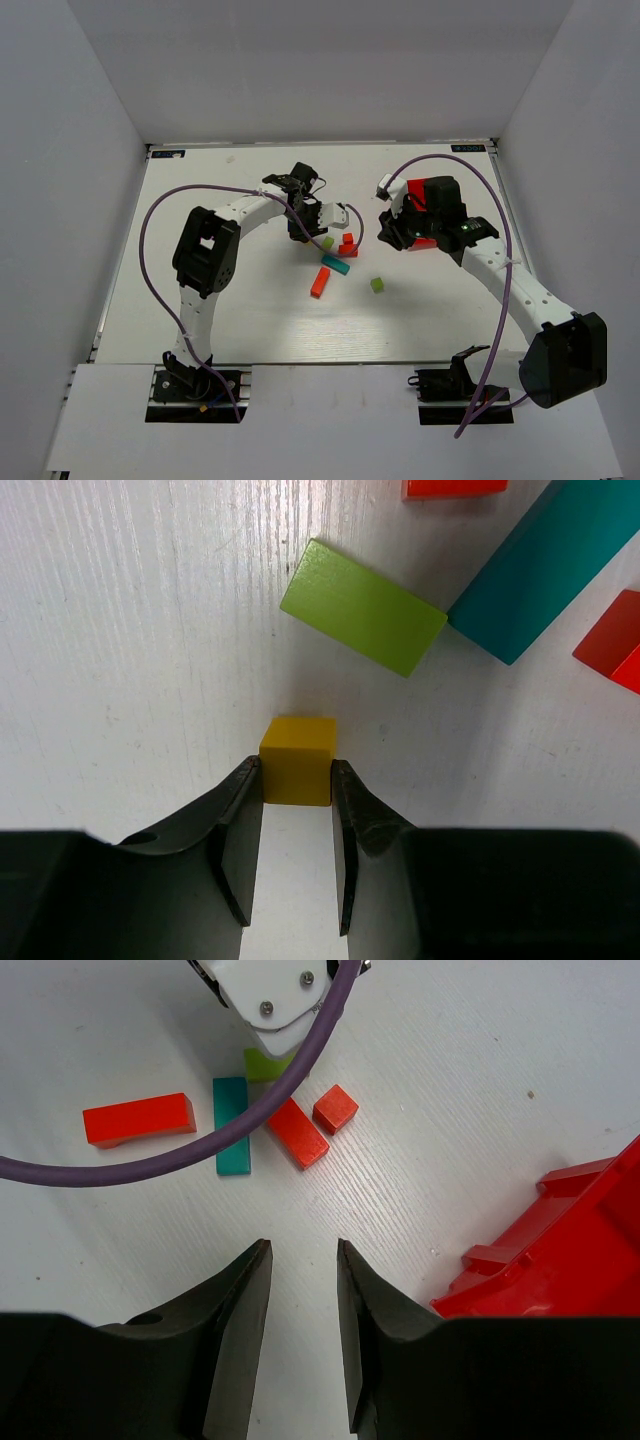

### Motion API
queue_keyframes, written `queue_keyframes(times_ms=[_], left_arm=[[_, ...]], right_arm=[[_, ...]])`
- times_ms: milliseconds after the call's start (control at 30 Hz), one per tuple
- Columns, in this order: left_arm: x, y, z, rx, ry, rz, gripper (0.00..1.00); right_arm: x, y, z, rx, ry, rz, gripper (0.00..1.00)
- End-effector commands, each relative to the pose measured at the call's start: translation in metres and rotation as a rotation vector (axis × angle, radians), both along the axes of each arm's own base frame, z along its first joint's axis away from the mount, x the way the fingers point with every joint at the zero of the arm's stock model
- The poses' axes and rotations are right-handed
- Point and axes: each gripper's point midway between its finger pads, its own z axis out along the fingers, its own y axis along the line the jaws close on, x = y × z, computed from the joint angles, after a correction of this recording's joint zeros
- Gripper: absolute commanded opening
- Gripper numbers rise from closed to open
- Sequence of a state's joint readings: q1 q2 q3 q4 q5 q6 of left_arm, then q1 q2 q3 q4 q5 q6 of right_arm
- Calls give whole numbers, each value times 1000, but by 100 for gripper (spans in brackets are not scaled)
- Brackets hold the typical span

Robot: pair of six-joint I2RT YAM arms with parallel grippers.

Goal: Build the wood block tower

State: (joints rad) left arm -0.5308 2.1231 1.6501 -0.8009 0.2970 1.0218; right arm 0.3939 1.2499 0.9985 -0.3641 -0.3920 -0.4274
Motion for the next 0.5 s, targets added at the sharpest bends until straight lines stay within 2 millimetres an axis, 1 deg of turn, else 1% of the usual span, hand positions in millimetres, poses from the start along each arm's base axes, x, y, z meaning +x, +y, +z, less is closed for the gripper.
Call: queue_keyframes(times_ms=[0,100,233,267,300,367,433,467], left_arm=[[1,1,3,-11,-6,-12,19],[-1,4,0,1,-2,-9,20],[-1,4,0,0,2,0,27],[-1,4,0,0,2,0,27],[1,3,1,-5,-6,0,31],[2,4,1,3,-10,3,31],[0,1,1,3,-10,-6,31],[0,1,1,3,-10,-6,37]], right_arm=[[2,0,4,4,-27,5,39],[1,0,3,3,-24,5,39],[0,0,5,5,-29,7,39],[1,0,5,5,-29,5,39],[0,-1,5,3,-28,6,39],[0,-1,5,3,-29,5,39],[1,-1,5,5,-32,4,39],[1,-1,6,6,-33,3,39]])
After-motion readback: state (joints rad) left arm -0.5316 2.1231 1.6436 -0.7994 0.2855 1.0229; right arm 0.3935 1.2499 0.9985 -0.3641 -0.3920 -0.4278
